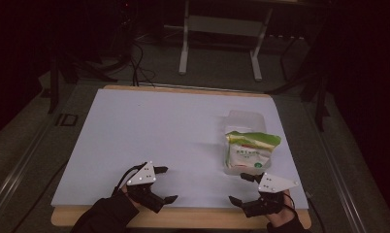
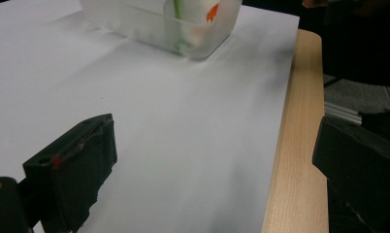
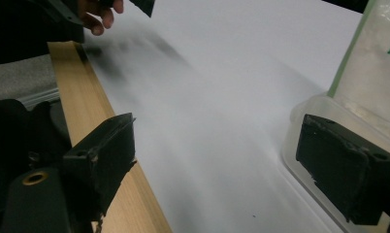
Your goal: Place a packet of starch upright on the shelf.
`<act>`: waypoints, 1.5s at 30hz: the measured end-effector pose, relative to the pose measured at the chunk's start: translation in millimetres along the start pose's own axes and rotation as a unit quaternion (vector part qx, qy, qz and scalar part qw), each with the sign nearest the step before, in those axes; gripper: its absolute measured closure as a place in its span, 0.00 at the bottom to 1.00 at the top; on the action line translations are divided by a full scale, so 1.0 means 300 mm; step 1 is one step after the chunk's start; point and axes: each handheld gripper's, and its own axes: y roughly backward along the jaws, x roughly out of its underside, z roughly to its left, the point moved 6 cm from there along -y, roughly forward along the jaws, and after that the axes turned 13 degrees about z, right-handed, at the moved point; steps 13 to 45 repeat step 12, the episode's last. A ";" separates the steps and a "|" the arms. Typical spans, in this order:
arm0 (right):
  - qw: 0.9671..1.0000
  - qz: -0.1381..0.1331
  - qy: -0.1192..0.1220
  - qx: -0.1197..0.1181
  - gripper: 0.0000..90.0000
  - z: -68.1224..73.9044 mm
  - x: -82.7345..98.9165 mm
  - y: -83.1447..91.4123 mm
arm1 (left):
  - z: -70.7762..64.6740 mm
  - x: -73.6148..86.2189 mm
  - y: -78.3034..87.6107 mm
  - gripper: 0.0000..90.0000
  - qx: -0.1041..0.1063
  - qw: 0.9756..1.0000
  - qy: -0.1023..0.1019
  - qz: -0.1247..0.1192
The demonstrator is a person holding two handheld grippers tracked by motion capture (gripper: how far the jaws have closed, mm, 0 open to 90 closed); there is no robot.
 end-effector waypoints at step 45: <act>1.000 0.011 -0.004 0.001 0.16 -0.017 0.017 -0.013 | 0.000 0.007 -0.015 0.03 -0.001 1.000 0.001 -0.002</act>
